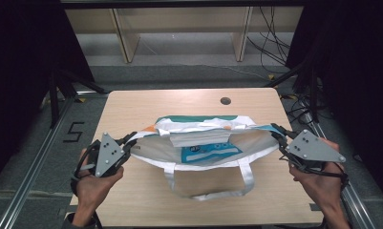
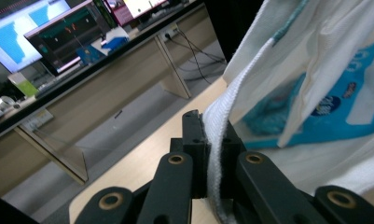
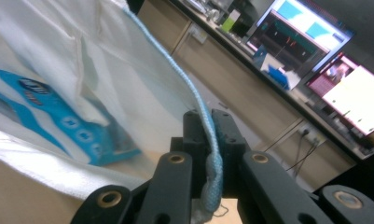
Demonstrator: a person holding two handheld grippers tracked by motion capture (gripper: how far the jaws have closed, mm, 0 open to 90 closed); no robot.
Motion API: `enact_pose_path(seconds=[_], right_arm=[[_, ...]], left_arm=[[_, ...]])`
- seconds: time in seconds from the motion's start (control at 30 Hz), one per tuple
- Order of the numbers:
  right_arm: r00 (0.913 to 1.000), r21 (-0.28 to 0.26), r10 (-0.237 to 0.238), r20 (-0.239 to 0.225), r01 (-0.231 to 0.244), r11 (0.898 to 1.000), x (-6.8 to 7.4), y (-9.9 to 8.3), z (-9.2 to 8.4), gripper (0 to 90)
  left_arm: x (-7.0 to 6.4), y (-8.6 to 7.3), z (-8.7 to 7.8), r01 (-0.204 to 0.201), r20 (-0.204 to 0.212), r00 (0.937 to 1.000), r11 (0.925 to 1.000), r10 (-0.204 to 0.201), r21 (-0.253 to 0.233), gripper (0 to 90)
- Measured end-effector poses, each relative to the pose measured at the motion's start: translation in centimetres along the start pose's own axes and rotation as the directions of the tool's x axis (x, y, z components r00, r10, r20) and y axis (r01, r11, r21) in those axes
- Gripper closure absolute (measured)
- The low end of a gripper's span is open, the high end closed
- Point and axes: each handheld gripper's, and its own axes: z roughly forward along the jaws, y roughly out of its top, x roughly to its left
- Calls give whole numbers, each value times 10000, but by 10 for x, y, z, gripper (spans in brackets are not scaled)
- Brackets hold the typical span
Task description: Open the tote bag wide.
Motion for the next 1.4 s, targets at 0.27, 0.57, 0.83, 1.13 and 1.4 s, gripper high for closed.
enact_pose_path(seconds=[0.27,0.57,0.83,1.13,1.4], right_arm=[[9973,-438,-602,429,621,9971,-24,38,-17,856],[9999,-168,-95,88,97,9998,-42,41,0,856],[9989,-94,427,-179,-429,9990,-37,24,14,855],[9940,-403,1090,-35,-1091,9932,-21,-1,16,854],[9953,459,824,-502,-802,9957,-11,-13,27,854]], left_arm=[[10,43,-22,-428,-469,9982,9939,382,-1012,866],[22,45,-3,180,-239,9995,9952,-204,-958,864],[23,29,7,719,168,9973,9948,-709,-717,857],[14,9,15,995,717,9926,9949,-980,-174,854],[9,-22,23,1609,1160,9795,9860,-1648,429,849]])
